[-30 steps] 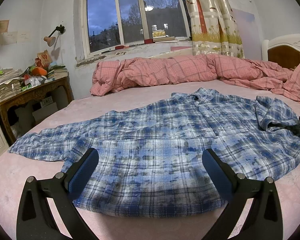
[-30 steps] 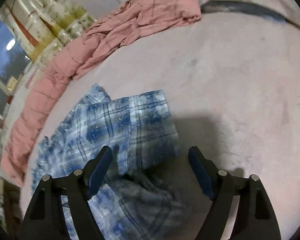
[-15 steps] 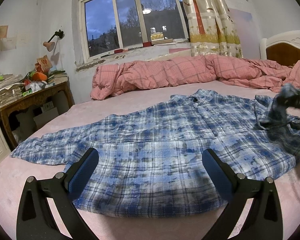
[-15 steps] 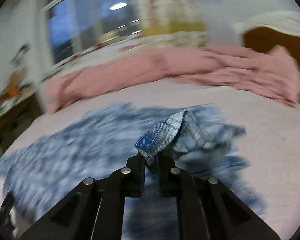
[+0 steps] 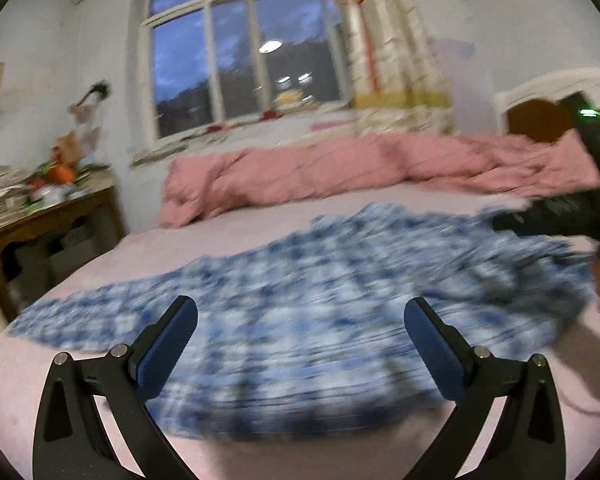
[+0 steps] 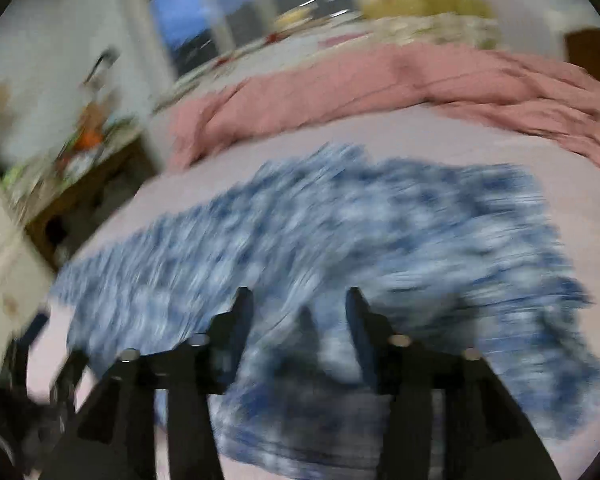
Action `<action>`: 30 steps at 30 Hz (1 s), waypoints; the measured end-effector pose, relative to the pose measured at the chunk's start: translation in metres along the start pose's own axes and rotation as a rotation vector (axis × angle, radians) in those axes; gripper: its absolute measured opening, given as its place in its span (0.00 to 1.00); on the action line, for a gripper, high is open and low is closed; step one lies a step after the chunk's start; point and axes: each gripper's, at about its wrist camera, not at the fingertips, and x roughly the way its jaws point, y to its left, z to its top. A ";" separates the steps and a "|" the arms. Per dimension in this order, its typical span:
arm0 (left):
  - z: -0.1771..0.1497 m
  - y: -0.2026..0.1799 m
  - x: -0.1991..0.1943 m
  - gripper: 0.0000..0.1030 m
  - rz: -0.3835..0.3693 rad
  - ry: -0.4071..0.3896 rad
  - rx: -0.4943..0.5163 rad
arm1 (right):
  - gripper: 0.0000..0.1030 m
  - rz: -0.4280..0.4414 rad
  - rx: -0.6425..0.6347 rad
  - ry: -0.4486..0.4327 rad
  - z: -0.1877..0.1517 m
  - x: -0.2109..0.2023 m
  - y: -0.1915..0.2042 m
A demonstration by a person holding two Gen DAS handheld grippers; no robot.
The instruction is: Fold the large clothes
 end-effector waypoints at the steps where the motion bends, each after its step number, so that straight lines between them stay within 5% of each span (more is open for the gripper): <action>1: 0.004 -0.004 -0.006 1.00 -0.052 -0.005 -0.006 | 0.51 -0.014 0.032 -0.026 0.003 -0.011 -0.007; 4: 0.021 -0.026 0.001 0.99 -0.167 0.059 -0.005 | 0.51 0.034 0.154 -0.093 0.016 -0.038 -0.042; 9: 0.046 -0.074 0.075 0.92 -0.392 0.391 -0.076 | 0.51 -0.150 0.224 -0.139 0.026 -0.058 -0.084; 11: 0.047 -0.090 0.106 0.89 -0.373 0.495 -0.085 | 0.51 -0.198 0.207 -0.143 0.028 -0.061 -0.090; 15: 0.038 -0.115 0.152 0.88 -0.288 0.557 -0.028 | 0.51 -0.201 0.244 -0.158 0.029 -0.068 -0.101; 17: 0.029 -0.118 0.176 0.73 -0.273 0.611 -0.043 | 0.51 -0.220 0.219 -0.164 0.028 -0.069 -0.101; 21: 0.031 -0.122 0.191 0.40 -0.123 0.546 -0.001 | 0.53 -0.357 0.146 -0.146 0.028 -0.059 -0.096; 22: 0.035 -0.122 0.188 0.13 -0.125 0.513 0.005 | 0.53 -0.385 0.152 -0.122 0.027 -0.055 -0.097; 23: 0.038 -0.122 0.187 0.05 -0.131 0.494 0.010 | 0.53 -0.417 0.173 -0.065 0.026 -0.046 -0.101; 25: 0.050 -0.120 0.183 0.04 -0.110 0.433 0.006 | 0.53 -0.400 0.185 0.042 0.021 -0.026 -0.108; 30: 0.092 -0.103 0.190 0.04 0.034 0.301 0.015 | 0.53 -0.332 0.192 0.109 0.013 -0.007 -0.119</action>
